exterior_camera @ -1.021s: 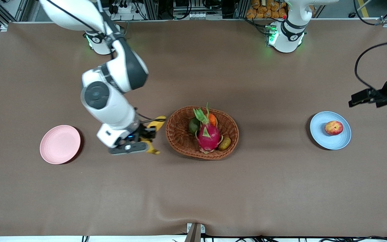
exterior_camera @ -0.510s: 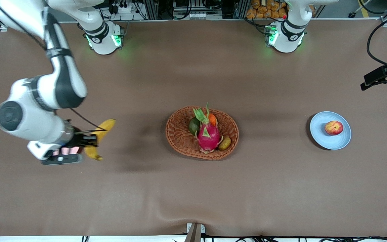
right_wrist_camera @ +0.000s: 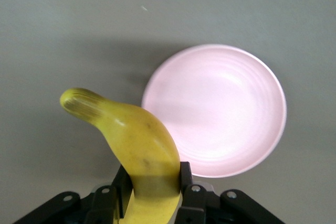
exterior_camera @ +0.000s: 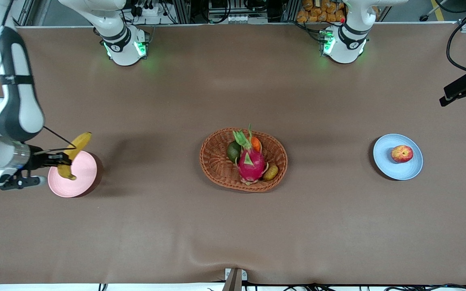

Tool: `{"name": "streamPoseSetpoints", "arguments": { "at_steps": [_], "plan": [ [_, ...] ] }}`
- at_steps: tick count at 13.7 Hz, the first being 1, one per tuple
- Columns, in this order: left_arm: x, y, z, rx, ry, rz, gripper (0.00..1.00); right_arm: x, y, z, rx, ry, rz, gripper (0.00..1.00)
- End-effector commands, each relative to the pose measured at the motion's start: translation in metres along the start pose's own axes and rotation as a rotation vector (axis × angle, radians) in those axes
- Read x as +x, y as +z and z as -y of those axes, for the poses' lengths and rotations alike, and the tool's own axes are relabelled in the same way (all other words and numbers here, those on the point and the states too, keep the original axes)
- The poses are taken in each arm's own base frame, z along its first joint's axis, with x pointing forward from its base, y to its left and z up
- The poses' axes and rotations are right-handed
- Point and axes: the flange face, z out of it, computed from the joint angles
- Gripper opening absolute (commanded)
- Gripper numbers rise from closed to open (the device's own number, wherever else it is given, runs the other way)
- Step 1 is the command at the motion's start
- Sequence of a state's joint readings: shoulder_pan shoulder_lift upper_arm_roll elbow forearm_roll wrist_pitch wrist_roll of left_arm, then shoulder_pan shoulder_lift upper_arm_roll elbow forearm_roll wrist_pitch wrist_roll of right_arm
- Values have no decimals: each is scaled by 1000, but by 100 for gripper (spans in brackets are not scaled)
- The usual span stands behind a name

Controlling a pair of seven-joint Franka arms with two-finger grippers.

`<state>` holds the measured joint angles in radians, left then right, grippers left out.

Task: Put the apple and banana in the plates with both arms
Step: 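Carry the yellow banana with the right gripper over the pink plate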

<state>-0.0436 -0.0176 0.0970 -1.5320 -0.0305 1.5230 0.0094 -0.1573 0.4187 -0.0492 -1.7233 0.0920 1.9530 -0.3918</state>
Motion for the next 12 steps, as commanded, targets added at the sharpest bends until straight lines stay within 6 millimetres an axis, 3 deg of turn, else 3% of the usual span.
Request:
{"name": "streamPoseSetpoints", "arguments": {
  "at_steps": [1, 8, 12],
  "plan": [
    [-8, -10, -5, 6, -23, 4, 100, 0, 21, -19, 10, -59, 16, 14],
    [-8, -7, -7, 7, -26, 15, 100, 1, 58, -34, 33, -88, 65, 19],
    [-7, -3, -21, 9, -54, 26, 100, 20, 61, -42, 16, -105, 36, 30]
  ]
}}
